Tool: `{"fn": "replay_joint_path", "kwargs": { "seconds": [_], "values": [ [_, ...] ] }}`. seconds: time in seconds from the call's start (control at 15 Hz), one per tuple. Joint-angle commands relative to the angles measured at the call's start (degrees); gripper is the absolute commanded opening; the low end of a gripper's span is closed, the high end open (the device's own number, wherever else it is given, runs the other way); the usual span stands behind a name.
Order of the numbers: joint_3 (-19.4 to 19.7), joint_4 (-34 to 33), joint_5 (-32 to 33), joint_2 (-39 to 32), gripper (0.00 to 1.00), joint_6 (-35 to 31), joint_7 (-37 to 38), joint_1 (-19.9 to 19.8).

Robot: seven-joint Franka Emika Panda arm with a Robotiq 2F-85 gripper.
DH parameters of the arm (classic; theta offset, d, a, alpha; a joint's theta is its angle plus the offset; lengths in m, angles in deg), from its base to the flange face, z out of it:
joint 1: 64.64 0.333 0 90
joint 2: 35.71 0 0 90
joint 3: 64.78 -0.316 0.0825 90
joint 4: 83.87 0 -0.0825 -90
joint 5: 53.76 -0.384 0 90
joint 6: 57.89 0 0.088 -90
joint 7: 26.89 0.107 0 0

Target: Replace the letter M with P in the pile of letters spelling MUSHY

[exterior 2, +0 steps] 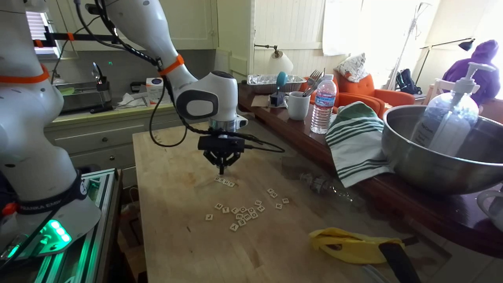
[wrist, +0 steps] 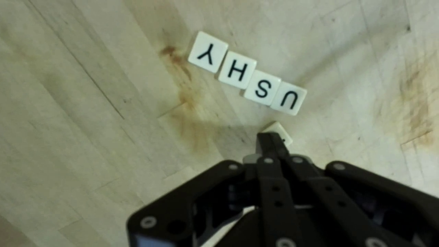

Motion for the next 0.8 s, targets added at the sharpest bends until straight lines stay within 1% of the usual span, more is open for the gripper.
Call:
{"fn": "replay_joint_path", "kwargs": {
  "seconds": [0.0,0.4,0.73],
  "values": [
    [0.0,2.3,-2.8,0.4,0.00,0.2,-6.4,0.7],
    [0.7,3.6,-1.3,1.1,0.00,1.1,-13.6,1.4],
    [1.4,4.0,-0.2,1.5,0.00,1.4,-16.8,2.0]
  ]
}}
